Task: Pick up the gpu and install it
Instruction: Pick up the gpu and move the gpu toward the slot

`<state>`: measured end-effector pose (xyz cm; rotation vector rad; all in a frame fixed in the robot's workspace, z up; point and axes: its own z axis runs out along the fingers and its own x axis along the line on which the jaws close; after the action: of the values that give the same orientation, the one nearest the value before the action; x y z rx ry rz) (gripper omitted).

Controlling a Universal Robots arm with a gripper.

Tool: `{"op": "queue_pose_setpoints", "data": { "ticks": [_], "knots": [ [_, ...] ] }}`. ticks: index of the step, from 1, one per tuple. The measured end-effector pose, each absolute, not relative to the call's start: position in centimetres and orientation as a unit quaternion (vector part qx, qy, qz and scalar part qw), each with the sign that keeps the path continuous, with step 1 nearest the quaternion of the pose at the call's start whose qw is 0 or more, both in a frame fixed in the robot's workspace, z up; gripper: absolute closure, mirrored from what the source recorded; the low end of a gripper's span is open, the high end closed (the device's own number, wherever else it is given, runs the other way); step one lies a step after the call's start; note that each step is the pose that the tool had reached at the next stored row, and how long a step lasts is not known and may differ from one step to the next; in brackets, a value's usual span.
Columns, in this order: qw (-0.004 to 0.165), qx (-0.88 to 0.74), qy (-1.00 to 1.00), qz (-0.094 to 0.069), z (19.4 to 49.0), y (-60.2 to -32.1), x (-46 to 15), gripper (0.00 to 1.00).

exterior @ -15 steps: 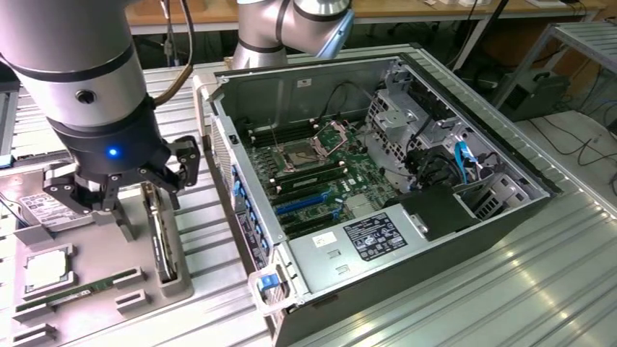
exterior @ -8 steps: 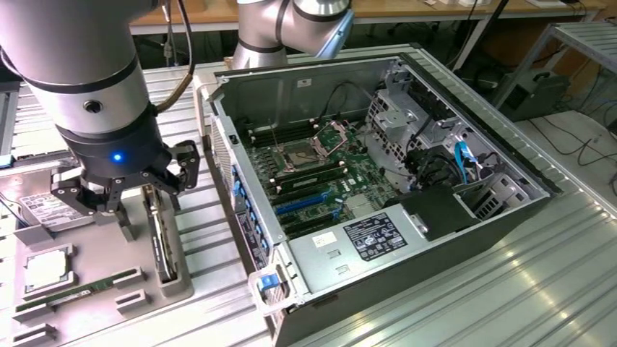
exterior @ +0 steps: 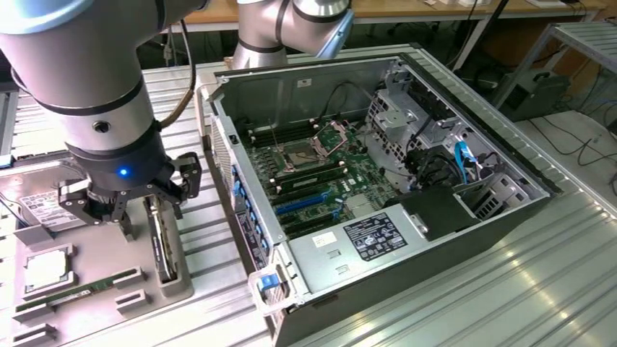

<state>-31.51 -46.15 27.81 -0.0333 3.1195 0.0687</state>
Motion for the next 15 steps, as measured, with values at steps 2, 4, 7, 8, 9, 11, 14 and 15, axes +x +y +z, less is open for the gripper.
{"op": "queue_pose_setpoints", "data": {
  "ticks": [2,4,7,8,9,11,14,15],
  "knots": [
    [0.011,-0.011,1.000,0.022,27.4,-46.2,-31.5,0.34],
    [0.011,-0.011,1.000,0.022,27.0,-46.2,-31.5,0.34],
    [0.011,-0.011,1.000,0.022,26.3,-46.3,-31.5,0.34],
    [0.011,-0.011,1.000,0.022,26.1,-46.3,-31.5,0.34],
    [0.011,-0.011,1.000,0.022,25.9,-46.3,-31.5,0.34],
    [0.011,-0.011,1.000,0.022,25.6,-46.3,-31.5,0.34],
    [0.011,-0.011,1.000,0.022,25.0,-46.2,-31.5,0.34],
    [0.011,-0.011,1.000,0.022,24.8,-46.2,-31.5,0.34]
  ]
}}
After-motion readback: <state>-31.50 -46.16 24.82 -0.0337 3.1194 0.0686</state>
